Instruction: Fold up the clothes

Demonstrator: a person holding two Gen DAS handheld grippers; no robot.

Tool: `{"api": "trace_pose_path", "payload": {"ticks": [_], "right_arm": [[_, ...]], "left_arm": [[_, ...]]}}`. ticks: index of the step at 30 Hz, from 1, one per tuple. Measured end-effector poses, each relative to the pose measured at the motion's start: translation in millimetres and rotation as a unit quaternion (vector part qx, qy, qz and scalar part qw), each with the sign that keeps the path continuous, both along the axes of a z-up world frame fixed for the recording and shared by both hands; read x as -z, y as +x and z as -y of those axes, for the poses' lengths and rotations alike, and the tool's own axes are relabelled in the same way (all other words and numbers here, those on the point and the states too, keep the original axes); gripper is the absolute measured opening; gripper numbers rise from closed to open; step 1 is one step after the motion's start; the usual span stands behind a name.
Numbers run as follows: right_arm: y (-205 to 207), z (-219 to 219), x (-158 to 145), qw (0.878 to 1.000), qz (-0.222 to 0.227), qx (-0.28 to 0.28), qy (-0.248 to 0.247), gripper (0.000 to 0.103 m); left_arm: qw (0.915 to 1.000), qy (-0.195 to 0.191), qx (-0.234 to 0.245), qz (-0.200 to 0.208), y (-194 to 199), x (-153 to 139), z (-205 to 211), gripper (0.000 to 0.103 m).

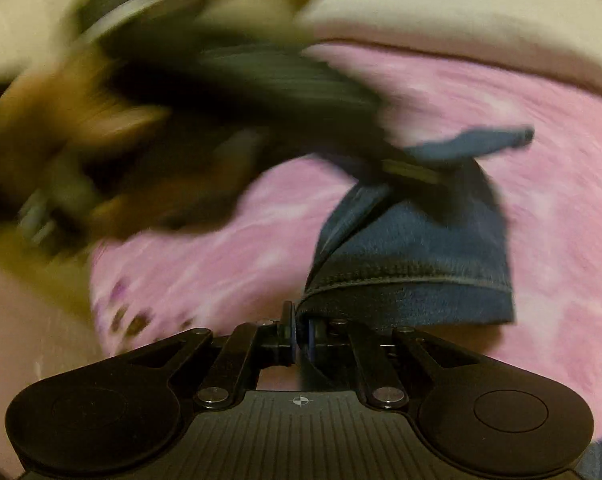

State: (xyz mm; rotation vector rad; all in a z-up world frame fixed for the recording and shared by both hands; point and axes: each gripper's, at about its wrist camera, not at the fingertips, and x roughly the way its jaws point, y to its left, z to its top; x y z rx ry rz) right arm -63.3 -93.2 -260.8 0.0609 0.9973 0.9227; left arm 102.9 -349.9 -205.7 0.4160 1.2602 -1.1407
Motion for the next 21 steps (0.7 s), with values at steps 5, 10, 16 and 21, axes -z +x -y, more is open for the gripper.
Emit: {"api": "trace_pose_path", "payload": {"ticks": [5, 10, 16, 21], "right_arm": [[-57.2, -20.5, -2.1, 0.997, 0.011, -0.077, -0.03, 0.006], [-71.7, 51.6, -6.4, 0.995, -0.001, 0.006, -0.104, 0.066], [-42.3, 212.2, -3.6, 0.95, -0.044, 0.243, -0.191, 0.069], [-20.9, 291.5, 29.8, 0.937, -0.095, 0.288, -0.175, 0.073]], "left_arm": [[0.9945, 0.093, 0.028, 0.039, -25.7, 36.6, -20.3, 0.017], [0.99, 0.119, 0.011, 0.075, -42.3, 42.9, -60.2, 0.018], [0.9899, 0.073, 0.072, 0.098, -107.5, 31.0, -44.0, 0.056], [0.985, 0.034, 0.122, 0.117, -161.9, 21.1, -30.6, 0.068]]}}
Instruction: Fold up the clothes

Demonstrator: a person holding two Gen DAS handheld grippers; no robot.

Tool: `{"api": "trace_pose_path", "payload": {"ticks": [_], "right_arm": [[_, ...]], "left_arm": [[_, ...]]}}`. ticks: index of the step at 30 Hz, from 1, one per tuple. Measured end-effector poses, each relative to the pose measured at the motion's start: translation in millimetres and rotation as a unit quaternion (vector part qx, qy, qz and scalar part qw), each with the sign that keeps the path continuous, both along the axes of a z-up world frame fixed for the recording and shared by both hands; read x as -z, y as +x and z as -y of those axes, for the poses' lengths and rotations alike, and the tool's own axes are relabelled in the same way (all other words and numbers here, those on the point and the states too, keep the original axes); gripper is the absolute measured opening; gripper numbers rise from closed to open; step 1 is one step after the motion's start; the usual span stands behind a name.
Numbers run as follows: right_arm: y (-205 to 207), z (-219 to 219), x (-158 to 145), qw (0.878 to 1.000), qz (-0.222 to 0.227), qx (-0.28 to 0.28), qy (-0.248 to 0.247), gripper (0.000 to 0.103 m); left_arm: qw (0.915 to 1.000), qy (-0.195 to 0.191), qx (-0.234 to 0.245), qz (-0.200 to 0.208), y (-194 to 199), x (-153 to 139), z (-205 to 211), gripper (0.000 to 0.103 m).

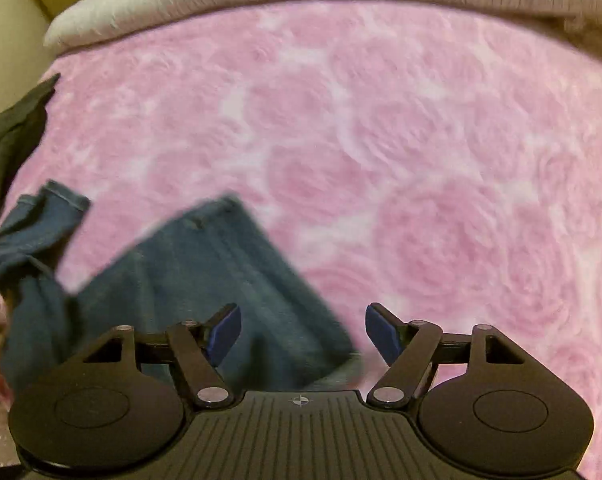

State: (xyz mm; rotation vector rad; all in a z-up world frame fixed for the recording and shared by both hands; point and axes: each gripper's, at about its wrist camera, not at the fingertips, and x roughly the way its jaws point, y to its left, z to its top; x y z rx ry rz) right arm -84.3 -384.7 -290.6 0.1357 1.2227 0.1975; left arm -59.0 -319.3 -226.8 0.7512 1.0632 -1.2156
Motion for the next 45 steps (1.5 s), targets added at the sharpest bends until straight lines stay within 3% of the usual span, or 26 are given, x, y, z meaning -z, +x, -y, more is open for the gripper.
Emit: {"api": "trace_pose_path", "payload": {"ticks": [3, 5, 6, 7, 9, 12, 15, 17, 20, 22, 26, 28, 30, 31, 34, 36, 39, 42, 44, 45], "right_arm": [[17.8, 14.1, 34.4, 0.996, -0.042, -0.044, 0.062, 0.072], [30.2, 22.1, 53.0, 0.986, -0.084, -0.067, 0.127, 0.053], [34.6, 22.9, 59.7, 0.983, -0.096, -0.064, 0.144, 0.03], [38.7, 22.7, 61.5, 0.98, -0.098, -0.071, 0.159, 0.014], [39.5, 21.8, 50.8, 0.979, -0.087, -0.084, 0.163, 0.011], [35.0, 49.4, 14.8, 0.976, -0.047, -0.074, 0.197, 0.01], [34.7, 105.6, -30.1, 0.981, 0.002, -0.022, 0.191, 0.01], [33.8, 149.7, -55.1, 0.983, 0.039, 0.044, 0.175, 0.01], [18.1, 210.8, -86.6, 0.984, 0.093, 0.115, 0.104, 0.01], [4.5, 230.5, -87.2, 0.983, 0.099, 0.136, 0.073, 0.011], [-17.1, 242.0, -55.7, 0.99, 0.024, 0.135, 0.037, 0.014], [-23.5, 239.9, -45.2, 0.99, -0.001, 0.139, -0.003, 0.026], [-23.6, 250.7, -50.5, 0.989, 0.007, 0.143, -0.031, 0.035], [-20.1, 249.3, -53.5, 0.99, 0.021, 0.134, -0.037, 0.044], [1.8, 236.2, -56.3, 0.993, 0.057, 0.084, -0.055, 0.06], [24.1, 215.5, -49.7, 0.996, 0.065, 0.035, -0.049, 0.065], [65.9, 175.6, -29.8, 0.993, 0.072, -0.092, -0.033, 0.066], [94.1, 126.7, -9.2, 0.97, 0.063, -0.228, -0.053, 0.066], [108.4, 102.4, 5.3, 0.951, 0.055, -0.296, -0.073, 0.066], [116.2, 92.2, 13.5, 0.94, 0.05, -0.326, -0.085, 0.067]], "left_arm": [[0.9992, -0.021, 0.033, 0.008, -32.6, -6.0, 8.1, 0.068], [0.9983, -0.023, 0.052, 0.011, -54.5, -5.1, 19.0, 0.068], [0.9979, -0.02, 0.06, 0.011, -65.5, -3.1, 26.3, 0.068], [0.9974, -0.017, 0.068, 0.012, -76.5, -1.2, 33.6, 0.068], [0.9963, -0.012, 0.085, 0.014, -98.4, 2.8, 48.2, 0.068], [0.994, -0.006, 0.108, 0.016, -130.0, 7.7, 70.9, 0.068], [0.9923, -0.033, 0.118, 0.022, -142.6, -0.2, 104.8, 0.068], [0.9906, -0.039, 0.128, 0.027, -144.3, 0.5, 125.8, 0.068], [0.9878, -0.049, 0.144, 0.034, -146.9, 1.7, 157.3, 0.068], [0.9856, -0.055, 0.155, 0.039, -148.7, 2.5, 178.4, 0.068], [0.9821, -0.052, 0.172, 0.055, -146.3, 9.6, 208.3, 0.068], [0.9819, -0.037, 0.174, 0.064, -136.7, 18.0, 213.9, 0.068], [0.9824, -0.016, 0.173, 0.069, -124.5, 28.9, 217.7, 0.068], [0.9829, -0.008, 0.173, 0.062, -120.0, 35.3, 217.5, 0.068], [0.9839, 0.018, 0.173, 0.043, -106.5, 54.7, 217.0, 0.068], [0.984, 0.035, 0.172, 0.029, -97.4, 67.7, 216.6, 0.068], [0.9833, 0.06, 0.172, 0.01, -83.8, 87.1, 216.1, 0.061], [0.9818, 0.083, 0.171, -0.009, -71.0, 104.7, 215.4, 0.04], [0.983, 0.076, 0.167, -0.007, -69.1, 100.7, 213.1, 0.01], [0.9836, 0.073, 0.165, -0.007, -68.2, 98.7, 212.0, 0.005]]}}
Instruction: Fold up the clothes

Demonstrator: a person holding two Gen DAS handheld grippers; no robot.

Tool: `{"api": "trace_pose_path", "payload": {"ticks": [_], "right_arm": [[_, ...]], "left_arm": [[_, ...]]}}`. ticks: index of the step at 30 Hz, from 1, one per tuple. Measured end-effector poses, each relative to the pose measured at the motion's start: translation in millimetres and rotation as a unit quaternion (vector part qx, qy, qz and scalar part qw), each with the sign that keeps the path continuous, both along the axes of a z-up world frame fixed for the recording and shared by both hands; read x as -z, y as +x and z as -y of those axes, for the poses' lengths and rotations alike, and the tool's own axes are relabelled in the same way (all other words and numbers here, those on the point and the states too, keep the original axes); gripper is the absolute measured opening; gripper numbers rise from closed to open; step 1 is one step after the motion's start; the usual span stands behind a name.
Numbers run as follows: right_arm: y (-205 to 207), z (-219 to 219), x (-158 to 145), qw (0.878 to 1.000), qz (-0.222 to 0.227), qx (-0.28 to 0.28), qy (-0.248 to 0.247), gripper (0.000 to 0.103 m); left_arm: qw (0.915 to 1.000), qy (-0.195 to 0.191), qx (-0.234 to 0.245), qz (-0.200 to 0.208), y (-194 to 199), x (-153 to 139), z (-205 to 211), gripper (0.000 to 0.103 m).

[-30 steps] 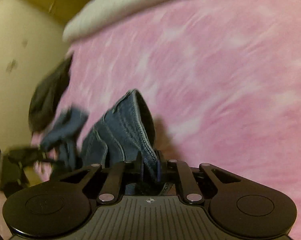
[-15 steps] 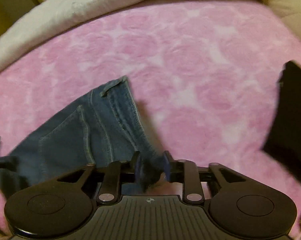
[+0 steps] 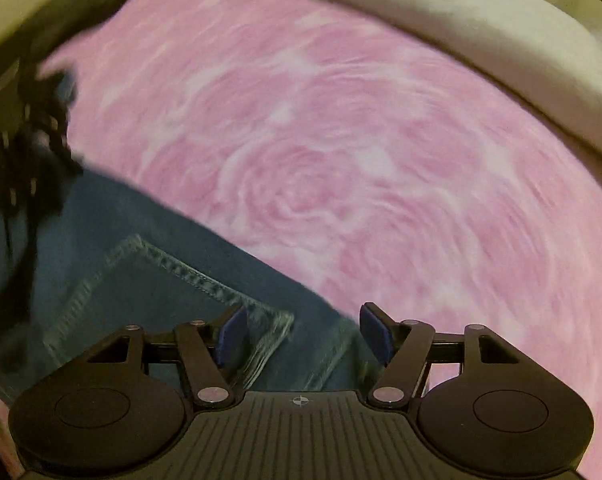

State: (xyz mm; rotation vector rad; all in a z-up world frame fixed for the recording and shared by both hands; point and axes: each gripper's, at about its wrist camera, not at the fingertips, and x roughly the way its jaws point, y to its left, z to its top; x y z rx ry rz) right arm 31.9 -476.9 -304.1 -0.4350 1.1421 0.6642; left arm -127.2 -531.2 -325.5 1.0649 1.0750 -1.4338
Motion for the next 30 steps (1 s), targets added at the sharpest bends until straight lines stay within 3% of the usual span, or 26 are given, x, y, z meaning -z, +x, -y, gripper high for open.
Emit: {"api": "trace_pose_path", "payload": {"ticks": [1, 6, 7, 8, 9, 10, 11, 13, 17, 19, 21, 22, 25, 30], "right_arm": [[8.0, -8.6, 7.4, 1.0, -0.002, -0.021, -0.02, 0.068], [26.1, -20.2, 33.9, 0.995, -0.061, -0.071, -0.043, 0.068], [28.1, -19.1, 33.7, 0.994, -0.073, -0.068, -0.038, 0.061], [30.0, -18.1, 33.6, 0.994, -0.085, -0.065, -0.032, 0.046], [31.9, -17.1, 33.3, 0.993, -0.097, -0.062, -0.027, 0.024], [30.2, -17.1, 30.0, 0.994, -0.083, -0.059, -0.044, 0.003], [26.1, -16.1, 24.0, 0.994, -0.08, -0.066, -0.044, 0.003], [18.3, -15.2, 7.2, 0.993, -0.076, -0.076, -0.039, 0.001], [-10.7, -14.3, -35.6, 0.994, -0.06, -0.091, -0.021, 0.0], [-35.7, -21.6, -52.5, 0.993, -0.051, -0.1, -0.021, 0.0], [-62.2, -27.3, -66.8, 0.993, -0.045, -0.106, -0.02, 0.0], [-76.4, -25.8, -69.5, 0.993, -0.046, -0.104, -0.024, 0.0], [-113.4, -20.6, -72.8, 0.994, -0.052, -0.089, -0.03, 0.0], [-143.9, -10.7, -69.7, 0.995, -0.078, -0.053, -0.031, 0.0]], "left_arm": [[1.0, -0.004, -0.002, 0.0, 1.0, -2.0, -1.1, 0.0], [0.9997, -0.021, -0.012, 0.002, 5.7, -12.1, -6.9, 0.0], [0.9996, -0.025, -0.014, 0.002, 6.7, -14.1, -8.0, 0.004], [0.9995, -0.028, -0.016, 0.002, 7.6, -16.2, -9.2, 0.01], [0.9993, -0.032, -0.018, 0.002, 8.6, -18.2, -10.3, 0.014], [0.9992, -0.035, -0.02, 0.003, 9.5, -20.2, -11.5, 0.032], [0.999, -0.039, -0.022, 0.003, 10.5, -22.2, -12.6, 0.05], [0.9988, -0.043, -0.025, 0.002, 13.1, -25.2, -14.3, 0.054], [0.9996, 0.001, -0.015, -0.025, 24.1, -10.0, -11.4, 0.055], [0.9993, 0.005, 0.001, -0.036, 21.1, -7.7, -12.7, 0.052], [0.9987, 0.009, 0.017, -0.046, 17.2, -6.1, -14.4, 0.032], [0.9984, 0.009, 0.026, -0.05, 11.6, -8.9, -16.8, 0.014], [0.9966, 0.004, 0.053, -0.062, -10.6, -25.8, -32.3, 0.006], [0.9909, -0.02, 0.101, -0.086, -60.1, -74.9, -77.9, 0.004]]}}
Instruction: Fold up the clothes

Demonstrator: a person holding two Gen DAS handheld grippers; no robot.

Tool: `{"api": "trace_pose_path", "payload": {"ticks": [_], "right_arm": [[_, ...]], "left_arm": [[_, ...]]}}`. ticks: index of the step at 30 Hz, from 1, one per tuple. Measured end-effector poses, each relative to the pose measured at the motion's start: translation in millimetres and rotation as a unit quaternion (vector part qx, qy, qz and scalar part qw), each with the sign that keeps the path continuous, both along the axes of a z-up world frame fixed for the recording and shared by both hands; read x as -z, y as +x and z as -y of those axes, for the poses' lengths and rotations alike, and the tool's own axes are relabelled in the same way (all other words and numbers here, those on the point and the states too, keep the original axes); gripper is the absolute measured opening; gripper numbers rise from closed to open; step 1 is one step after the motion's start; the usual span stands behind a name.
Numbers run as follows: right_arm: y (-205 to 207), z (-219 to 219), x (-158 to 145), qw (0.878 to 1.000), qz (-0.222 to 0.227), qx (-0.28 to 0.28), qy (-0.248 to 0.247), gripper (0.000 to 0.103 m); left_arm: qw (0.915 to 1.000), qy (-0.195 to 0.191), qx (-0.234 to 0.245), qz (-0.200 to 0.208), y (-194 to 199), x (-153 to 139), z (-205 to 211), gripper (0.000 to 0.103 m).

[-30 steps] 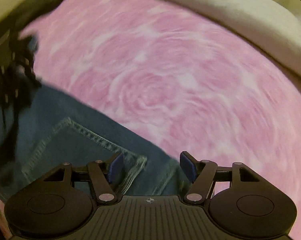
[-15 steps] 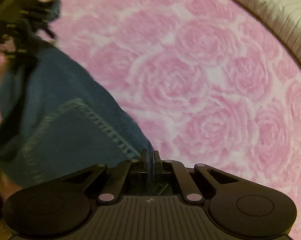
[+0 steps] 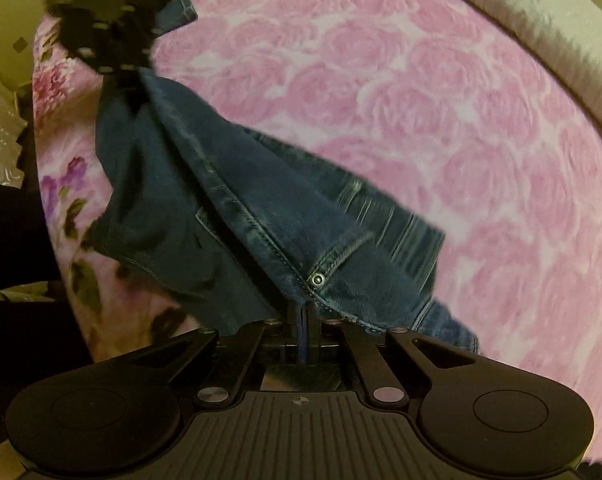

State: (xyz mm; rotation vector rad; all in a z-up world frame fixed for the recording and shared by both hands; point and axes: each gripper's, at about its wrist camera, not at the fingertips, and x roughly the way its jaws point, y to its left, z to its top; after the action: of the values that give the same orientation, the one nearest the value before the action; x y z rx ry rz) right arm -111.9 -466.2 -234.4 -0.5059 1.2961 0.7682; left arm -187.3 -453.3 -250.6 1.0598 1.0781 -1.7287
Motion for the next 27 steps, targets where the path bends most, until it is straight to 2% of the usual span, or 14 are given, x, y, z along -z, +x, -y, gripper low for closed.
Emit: {"api": "trace_pose_path", "payload": {"ticks": [3, 7, 9, 11, 13, 14, 15, 16, 18, 20, 25, 27], "right_arm": [[-15.4, 4.7, -7.4, 1.0, -0.024, 0.006, 0.001, 0.0], [-51.1, 6.5, -10.1, 0.998, -0.049, 0.023, -0.012, 0.0], [-64.2, 3.2, -12.2, 0.997, -0.062, 0.033, -0.017, 0.0], [-71.9, -0.2, -18.4, 0.996, -0.076, 0.045, -0.011, 0.0], [-66.4, -5.7, -36.1, 0.994, -0.085, 0.056, 0.031, 0.002], [-60.1, -6.1, -43.8, 0.993, -0.077, 0.067, 0.051, 0.005], [-53.7, -6.3, -51.2, 0.992, -0.069, 0.079, 0.071, 0.019], [-42.3, -3.1, -45.4, 0.992, -0.062, 0.088, 0.066, 0.037], [-19.6, 3.5, -33.8, 0.992, -0.048, 0.105, 0.056, 0.057], [3.1, 10.0, -22.2, 0.991, -0.034, 0.121, 0.046, 0.058], [59.9, 26.3, 6.9, 0.986, 0.001, 0.163, 0.021, 0.06], [80.8, 36.0, 27.7, 0.987, -0.001, 0.163, 0.003, 0.06]], "left_arm": [[0.9997, 0.006, 0.022, -0.011, -36.8, -15.0, -26.5, 0.004], [0.9988, 0.033, 0.036, -0.009, -81.2, 3.7, -50.2, 0.006], [0.9989, 0.037, 0.028, -0.009, -88.3, 10.4, -52.1, 0.007], [0.9989, 0.038, 0.019, -0.021, -84.2, 8.7, -52.1, 0.018], [0.9983, 0.036, 0.011, -0.044, -75.0, 3.3, -52.3, 0.026], [0.9977, 0.031, 0.003, -0.06, -66.6, -1.5, -52.5, 0.033], [0.9965, 0.021, -0.015, -0.079, -54.3, -7.5, -52.1, 0.035], [0.9946, 0.012, -0.035, -0.097, -41.3, -13.1, -51.5, 0.038], [0.9892, -0.011, -0.088, -0.116, -11.4, -19.9, -48.8, 0.041], [0.9857, -0.029, -0.135, -0.097, 14.1, -14.5, -41.9, 0.044], [0.989, -0.029, -0.145, -0.012, 28.2, 26.5, -9.4, 0.044], [0.9885, -0.029, -0.148, 0.002, 26.7, 43.7, 4.4, 0.044]]}}
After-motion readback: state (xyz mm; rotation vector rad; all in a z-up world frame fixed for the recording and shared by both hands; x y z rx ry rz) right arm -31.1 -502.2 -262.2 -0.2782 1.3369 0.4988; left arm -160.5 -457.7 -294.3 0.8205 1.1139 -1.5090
